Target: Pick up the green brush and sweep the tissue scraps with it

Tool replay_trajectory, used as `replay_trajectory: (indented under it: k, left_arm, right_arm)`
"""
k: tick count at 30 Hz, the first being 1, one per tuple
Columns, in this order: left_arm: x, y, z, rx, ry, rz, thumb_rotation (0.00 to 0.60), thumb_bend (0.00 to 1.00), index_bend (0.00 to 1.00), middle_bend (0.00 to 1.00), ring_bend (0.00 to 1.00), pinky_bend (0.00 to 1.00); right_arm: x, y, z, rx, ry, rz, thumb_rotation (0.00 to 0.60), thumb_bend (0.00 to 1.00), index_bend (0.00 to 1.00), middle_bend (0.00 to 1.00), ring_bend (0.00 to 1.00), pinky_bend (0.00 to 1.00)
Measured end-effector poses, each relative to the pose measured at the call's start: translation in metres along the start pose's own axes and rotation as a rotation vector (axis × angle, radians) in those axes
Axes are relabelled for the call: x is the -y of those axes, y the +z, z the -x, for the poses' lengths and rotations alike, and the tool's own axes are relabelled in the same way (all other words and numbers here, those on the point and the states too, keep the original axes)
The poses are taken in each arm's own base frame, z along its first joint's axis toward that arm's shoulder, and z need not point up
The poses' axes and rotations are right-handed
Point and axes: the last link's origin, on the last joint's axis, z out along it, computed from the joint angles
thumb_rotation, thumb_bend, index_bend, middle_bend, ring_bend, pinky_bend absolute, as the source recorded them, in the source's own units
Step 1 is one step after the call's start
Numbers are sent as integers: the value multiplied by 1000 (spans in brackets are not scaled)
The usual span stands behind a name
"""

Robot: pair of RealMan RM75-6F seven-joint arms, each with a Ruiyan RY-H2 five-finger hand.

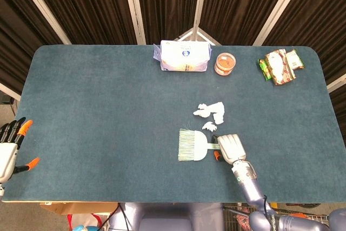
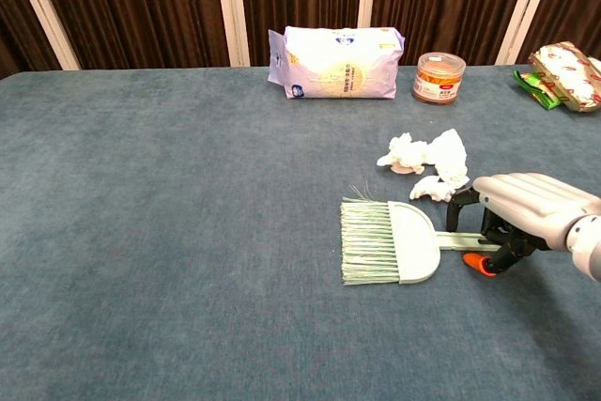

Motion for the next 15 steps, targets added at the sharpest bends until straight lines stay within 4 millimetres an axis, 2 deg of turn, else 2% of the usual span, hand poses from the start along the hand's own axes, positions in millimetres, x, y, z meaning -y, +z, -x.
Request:
replay_trajectory:
  k: [4,6,9,15]
  left_arm:
    - [0,0,0,0,0,0,600,0,0,0,0,0]
    - [0,0,0,0,0,-1,600,0,0,0,0,0]
    - [0,0,0,0,-1,-1,600,0,0,0,0,0]
    - [0,0,0,1,-1,-1,600,0,0,0,0,0]
  right_arm:
    - [2,0,4,1,6,-4,600,367,627,975,1000,965]
    - [2,0,5,1,5,-6,600,418,689,975,1000,965]
    - [2,0,6,0,8,-8,600,489,729,975,1000,965]
    - [1,-1,0,-23,12,-14,600,574,744,975,1000,965]
